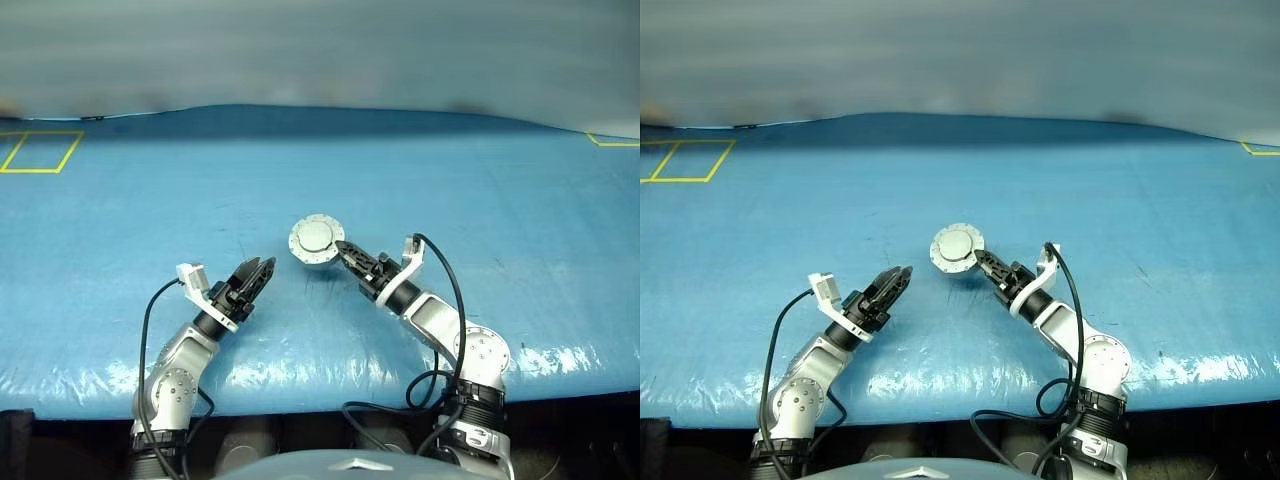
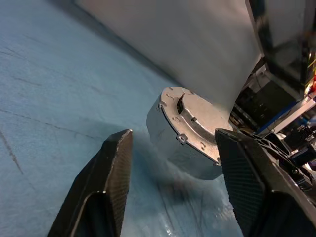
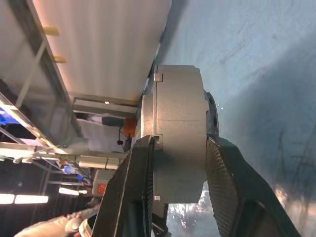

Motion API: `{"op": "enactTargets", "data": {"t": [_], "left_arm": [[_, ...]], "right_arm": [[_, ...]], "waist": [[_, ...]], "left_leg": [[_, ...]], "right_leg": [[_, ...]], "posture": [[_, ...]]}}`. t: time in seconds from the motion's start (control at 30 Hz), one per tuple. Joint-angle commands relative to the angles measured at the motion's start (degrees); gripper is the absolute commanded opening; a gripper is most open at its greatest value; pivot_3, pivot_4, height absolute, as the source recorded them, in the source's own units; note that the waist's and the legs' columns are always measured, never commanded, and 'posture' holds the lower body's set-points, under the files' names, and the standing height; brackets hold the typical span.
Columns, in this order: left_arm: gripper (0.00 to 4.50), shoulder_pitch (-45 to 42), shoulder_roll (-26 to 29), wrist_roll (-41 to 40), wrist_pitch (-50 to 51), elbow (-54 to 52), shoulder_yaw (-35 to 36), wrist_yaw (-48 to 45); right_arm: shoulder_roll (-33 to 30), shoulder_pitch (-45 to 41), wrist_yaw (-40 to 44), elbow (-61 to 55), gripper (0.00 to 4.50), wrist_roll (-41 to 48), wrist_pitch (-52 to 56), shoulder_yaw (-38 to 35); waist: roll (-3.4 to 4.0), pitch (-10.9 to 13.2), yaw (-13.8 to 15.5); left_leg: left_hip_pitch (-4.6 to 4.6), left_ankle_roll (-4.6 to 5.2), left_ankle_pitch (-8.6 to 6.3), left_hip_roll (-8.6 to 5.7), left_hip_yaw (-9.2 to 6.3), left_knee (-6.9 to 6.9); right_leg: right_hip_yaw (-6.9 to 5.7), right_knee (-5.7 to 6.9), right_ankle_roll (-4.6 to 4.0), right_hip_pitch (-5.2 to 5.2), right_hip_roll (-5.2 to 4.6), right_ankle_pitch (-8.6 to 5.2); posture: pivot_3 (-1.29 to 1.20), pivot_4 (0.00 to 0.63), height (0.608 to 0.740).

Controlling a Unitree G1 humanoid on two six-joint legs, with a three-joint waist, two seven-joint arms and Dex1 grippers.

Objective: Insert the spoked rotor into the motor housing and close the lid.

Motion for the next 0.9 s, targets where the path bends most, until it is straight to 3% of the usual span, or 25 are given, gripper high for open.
{"op": "enactTargets", "data": {"t": [0.03,0.27,0.9], "left_arm": [[4.47,-0.82,-2.10,-8.45,5.02,-3.52,1.32,2.17],[4.47,-2.08,-3.04,-17.84,14.37,-4.04,0.52,5.02],[4.47,-5.57,-7.14,-17.88,11.17,-1.36,3.43,5.60]], "right_arm": [[2.12,-2.35,-0.43,-3.65,1.18,6.82,-0.98,1.46],[2.37,-2.73,-2.79,-4.81,1.18,11.98,-0.85,6.12],[-1.38,-1.32,-2.95,-4.60,1.18,14.53,-1.01,13.16]], "waist": [[-0.02,0.01,-0.06],[-0.02,0.02,-0.38],[-0.11,0.07,-0.24]], "left_leg": [[0.00,0.01,0.00,0.00,0.01,0.00],[0.00,-0.03,0.02,0.04,0.01,0.03],[0.01,-0.09,0.06,0.09,0.05,0.08]], "right_leg": [[0.00,0.00,0.01,0.00,0.05,0.00],[0.14,0.02,0.04,0.01,0.51,0.02],[0.27,0.02,0.06,0.00,0.66,0.03]], "posture": [[0.00,0.150,0.740],[0.00,0.150,0.740],[0.00,0.150,0.740]]}}
